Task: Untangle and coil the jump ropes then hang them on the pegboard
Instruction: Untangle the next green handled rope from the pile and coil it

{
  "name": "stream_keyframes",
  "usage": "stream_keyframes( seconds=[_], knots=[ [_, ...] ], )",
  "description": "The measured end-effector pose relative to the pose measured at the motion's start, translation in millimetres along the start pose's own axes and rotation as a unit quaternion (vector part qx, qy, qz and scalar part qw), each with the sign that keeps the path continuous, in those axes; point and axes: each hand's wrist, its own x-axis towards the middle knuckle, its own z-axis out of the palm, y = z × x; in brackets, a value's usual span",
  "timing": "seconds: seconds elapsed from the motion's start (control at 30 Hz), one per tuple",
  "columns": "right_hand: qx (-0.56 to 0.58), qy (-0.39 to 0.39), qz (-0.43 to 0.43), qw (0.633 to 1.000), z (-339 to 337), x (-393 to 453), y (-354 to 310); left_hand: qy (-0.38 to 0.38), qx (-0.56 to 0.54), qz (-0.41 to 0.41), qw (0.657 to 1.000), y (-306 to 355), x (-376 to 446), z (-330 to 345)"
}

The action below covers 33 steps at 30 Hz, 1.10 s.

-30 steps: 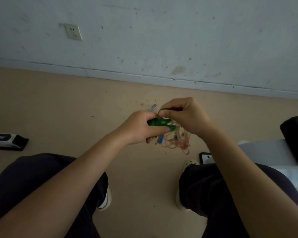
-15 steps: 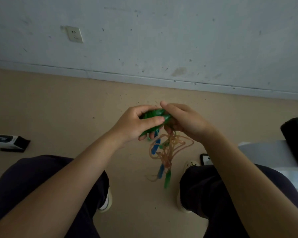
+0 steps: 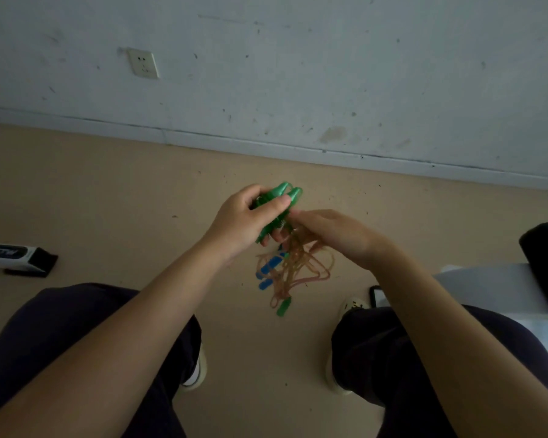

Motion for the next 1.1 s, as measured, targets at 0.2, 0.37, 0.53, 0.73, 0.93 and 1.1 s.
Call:
stream_keyframes(
  seconds=[0.2,0.37,0.53,0.73,0.93,1.1],
  knots=[
    [-0.15,0.014,-0.007,0.989,-3.4,-1.3,-2.6,0.02,-0.019,0.026,0.999,-3.6,4.1,-7.3],
    [-0.202,-0.012,0.005,0.979,-7.2,-5.0,0.9,0.057,-0.018,0.041,0.997,0.2,8.7,-20.9],
    [-0.158,0.007,-0.019,0.987,-4.1,-7.8,-1.3,0.028,0.019,0.046,0.998,-2.5,7.5,-16.9],
    [-0.029,0.041,-0.02,0.999,0.1,-7.6,-0.2,-0.038,-0.191,-0.009,0.981,6.2,5.7,-11.3],
    [-0.006,0.024,-0.025,0.999,4.1,-2.7,1.3,-0.006,-0.142,0.024,0.99,8.3,6.6,-18.0],
    [-0.075,0.075,-0.027,0.994,-1.1,0.9,4.5,-0.009,-0.1,0.044,0.994,6.4,6.9,-22.8]
  ],
)
